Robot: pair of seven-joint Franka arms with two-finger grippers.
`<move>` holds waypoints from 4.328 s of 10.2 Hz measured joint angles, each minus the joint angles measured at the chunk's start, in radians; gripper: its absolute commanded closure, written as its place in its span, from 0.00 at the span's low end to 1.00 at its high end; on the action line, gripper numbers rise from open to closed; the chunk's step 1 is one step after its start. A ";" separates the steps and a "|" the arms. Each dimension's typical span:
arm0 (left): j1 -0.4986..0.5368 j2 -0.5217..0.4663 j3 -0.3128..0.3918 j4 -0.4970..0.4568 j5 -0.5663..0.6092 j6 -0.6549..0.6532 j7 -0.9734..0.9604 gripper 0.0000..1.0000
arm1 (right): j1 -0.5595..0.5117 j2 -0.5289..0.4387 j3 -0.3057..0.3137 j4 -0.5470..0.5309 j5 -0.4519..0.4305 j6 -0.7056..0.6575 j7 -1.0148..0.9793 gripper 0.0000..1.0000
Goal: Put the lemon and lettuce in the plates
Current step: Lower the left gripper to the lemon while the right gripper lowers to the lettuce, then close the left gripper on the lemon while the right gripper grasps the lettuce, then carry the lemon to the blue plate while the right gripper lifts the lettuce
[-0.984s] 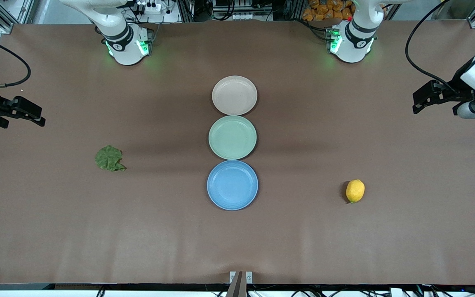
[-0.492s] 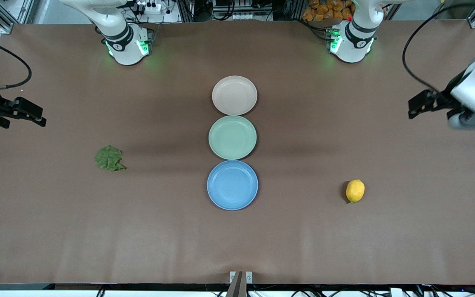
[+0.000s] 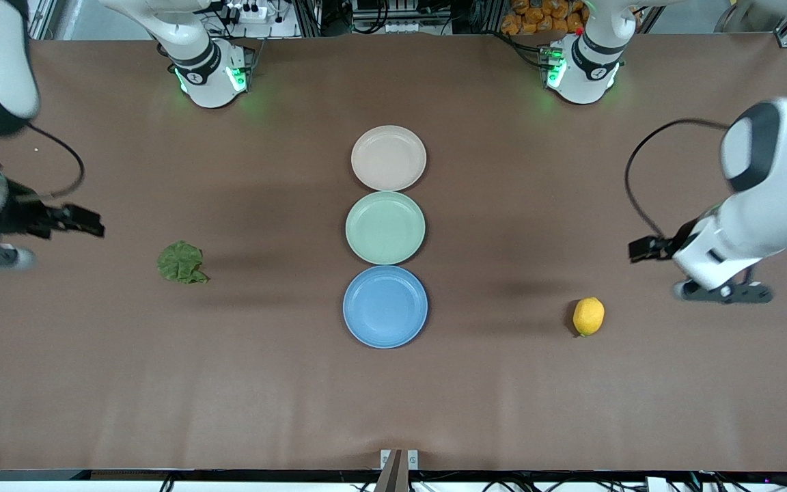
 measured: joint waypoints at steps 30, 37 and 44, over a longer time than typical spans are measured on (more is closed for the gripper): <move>-0.121 0.296 -0.167 0.034 -0.014 0.468 -0.143 1.00 | -0.002 0.311 0.007 -0.352 0.000 0.527 -0.064 0.95; -0.421 0.338 -0.176 0.129 -0.014 0.614 -0.581 1.00 | 0.013 0.293 0.050 -0.247 0.001 0.354 -0.056 1.00; -0.657 0.518 0.041 0.132 -0.014 0.879 -0.629 1.00 | 0.126 0.194 0.123 -0.220 0.183 0.192 0.134 1.00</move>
